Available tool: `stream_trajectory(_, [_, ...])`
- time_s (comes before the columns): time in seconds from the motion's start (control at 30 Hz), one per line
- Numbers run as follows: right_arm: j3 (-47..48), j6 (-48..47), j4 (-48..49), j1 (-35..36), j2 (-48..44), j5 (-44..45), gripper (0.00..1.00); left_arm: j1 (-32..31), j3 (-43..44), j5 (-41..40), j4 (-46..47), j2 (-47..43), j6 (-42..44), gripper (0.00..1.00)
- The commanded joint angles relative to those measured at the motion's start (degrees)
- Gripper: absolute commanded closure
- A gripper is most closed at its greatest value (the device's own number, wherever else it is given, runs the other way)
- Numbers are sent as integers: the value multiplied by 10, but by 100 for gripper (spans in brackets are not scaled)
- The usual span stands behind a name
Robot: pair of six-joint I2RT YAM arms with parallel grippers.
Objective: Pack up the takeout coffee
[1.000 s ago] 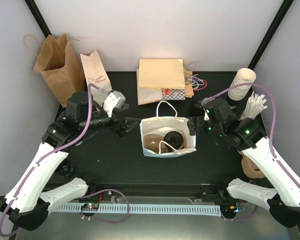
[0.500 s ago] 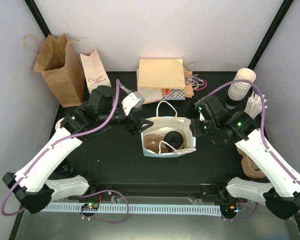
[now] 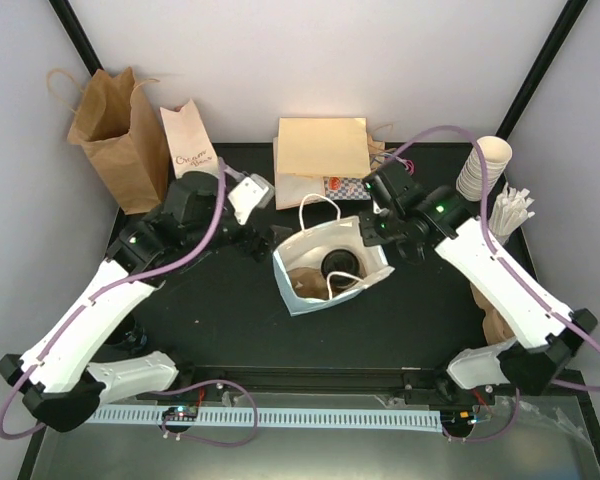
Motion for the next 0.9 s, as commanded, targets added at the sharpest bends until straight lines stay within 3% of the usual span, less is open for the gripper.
stream_trajectory(0.0, [55, -23, 35, 3, 50, 8, 97, 40, 46, -74, -64, -26, -49, 1])
stream_trajectory(0.13, [117, -34, 39, 1, 121, 20, 97, 65, 54, -82, -111, -47, -81, 1])
stream_trajectory(0.53, [345, -59, 14, -40, 312, 17, 94, 137, -20, -57, -138, -114, -96, 1])
stream_trajectory(0.67, [403, -64, -12, -51, 353, 20, 86, 154, -33, -39, -140, -121, -94, 1])
stream_trajectory(0.87, [403, -73, -9, -53, 349, 19, 72, 163, -38, -30, -143, -125, -86, 1])
